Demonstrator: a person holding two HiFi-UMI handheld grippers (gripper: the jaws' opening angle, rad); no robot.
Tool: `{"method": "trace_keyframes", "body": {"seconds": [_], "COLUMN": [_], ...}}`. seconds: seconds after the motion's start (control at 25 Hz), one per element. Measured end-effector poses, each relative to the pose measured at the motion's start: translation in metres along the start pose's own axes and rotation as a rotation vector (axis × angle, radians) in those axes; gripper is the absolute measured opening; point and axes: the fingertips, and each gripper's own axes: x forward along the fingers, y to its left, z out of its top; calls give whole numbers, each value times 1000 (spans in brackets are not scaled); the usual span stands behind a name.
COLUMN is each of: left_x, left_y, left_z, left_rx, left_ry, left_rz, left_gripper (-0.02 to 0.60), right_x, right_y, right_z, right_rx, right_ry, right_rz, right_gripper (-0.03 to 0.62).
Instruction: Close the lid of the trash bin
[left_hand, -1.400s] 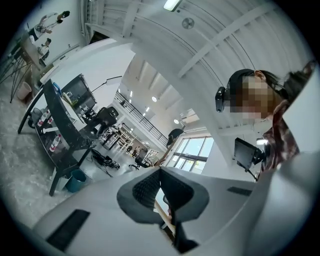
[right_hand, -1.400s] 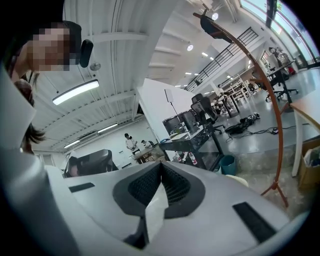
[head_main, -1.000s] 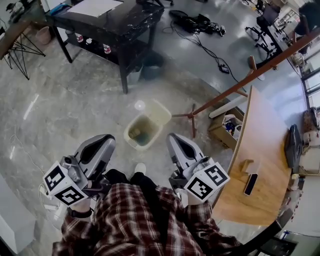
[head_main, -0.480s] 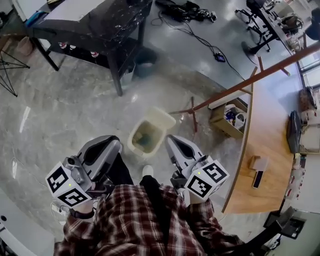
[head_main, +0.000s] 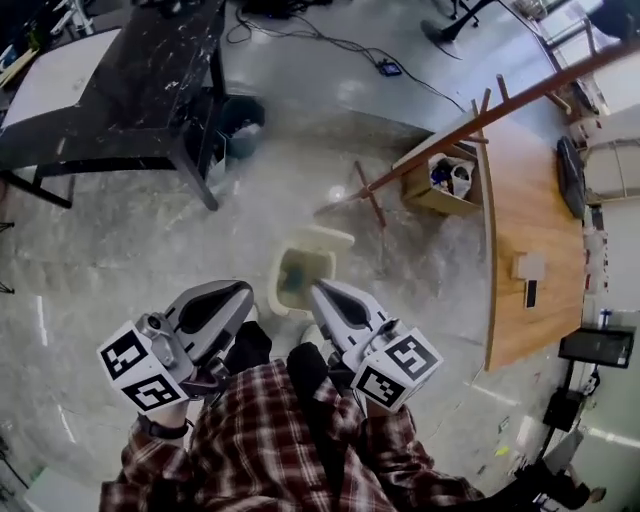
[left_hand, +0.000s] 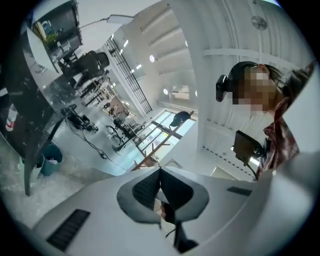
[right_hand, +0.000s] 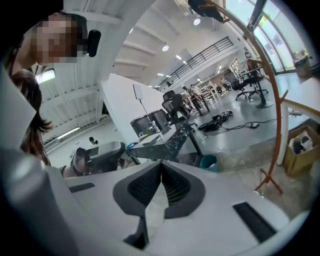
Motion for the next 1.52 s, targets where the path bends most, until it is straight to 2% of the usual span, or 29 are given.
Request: {"method": "trace_keyframes", "body": {"seconds": [0.16,0.28,0.48,0.72,0.84,1.08,1.16,1.32,1.52], "left_x": [40,67,90,101,104,111,114,119,123], "left_y": [8,13,33,67,93,141,149,164,182], "left_z": [-16,-40,-87,-142,-169,-210,-223,-247,-267], "left_rx": [-41,-61,-80,-135,-152,-177,-186,-224,-242], "left_ry": [110,173,258,288,322,338,348,352,353], "left_rz": [-112,-150,-145,-78,-41,44,46,56,84], "left_gripper": [11,11,11,11,11,11,11,11,11], "right_x": [-25,-47,-53,-36,-15,27,37,58,71], "right_y": [-42,-76,-117,-182,-214,-270,-288,-319,-347], "right_z": [-20,-32,-48,-81,-102,-121,-125,-141,-162], "right_rx": [60,105,108,43,-5,-118,-123,-139,-146], "right_ry": [24,28,53,155,217,276,304,391,501], "right_rz": [-164,-245,-276,-292,-271,-175,-146,-102,-27], "right_gripper": [14,14,14,14,14,15,17,66,75]}}
